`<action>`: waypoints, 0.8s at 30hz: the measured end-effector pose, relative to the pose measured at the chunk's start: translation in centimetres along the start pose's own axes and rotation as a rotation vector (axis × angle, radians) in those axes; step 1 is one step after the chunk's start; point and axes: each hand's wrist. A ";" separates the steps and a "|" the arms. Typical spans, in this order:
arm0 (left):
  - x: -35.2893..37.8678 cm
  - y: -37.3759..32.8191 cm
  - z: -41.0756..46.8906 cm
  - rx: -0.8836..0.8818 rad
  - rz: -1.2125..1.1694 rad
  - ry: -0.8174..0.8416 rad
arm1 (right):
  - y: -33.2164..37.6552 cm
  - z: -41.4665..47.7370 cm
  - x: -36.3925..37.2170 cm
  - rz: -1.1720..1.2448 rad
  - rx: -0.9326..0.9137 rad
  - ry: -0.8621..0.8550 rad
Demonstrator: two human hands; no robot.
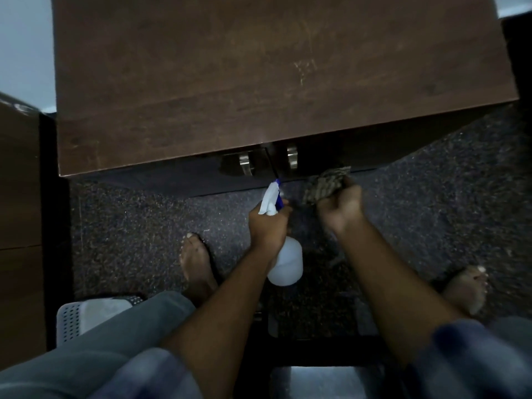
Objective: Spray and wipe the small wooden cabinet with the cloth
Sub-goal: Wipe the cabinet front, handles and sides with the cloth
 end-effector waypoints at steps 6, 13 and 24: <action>-0.2 1.0 0.0 0.036 0.039 -0.026 | -4.8 0.5 5.4 0.121 0.003 0.067; -1.3 2.9 -0.2 0.039 0.110 -0.128 | -4.5 0.4 6.5 0.238 0.028 0.170; -1.5 2.9 1.4 0.077 0.129 -0.065 | -3.5 3.5 5.3 0.268 0.067 0.229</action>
Point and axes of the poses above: each hand's wrist, its own z-axis towards the middle knuckle, its own x-axis out of the palm, y = z × x, and after that the axes turned 12 degrees about x, right-handed
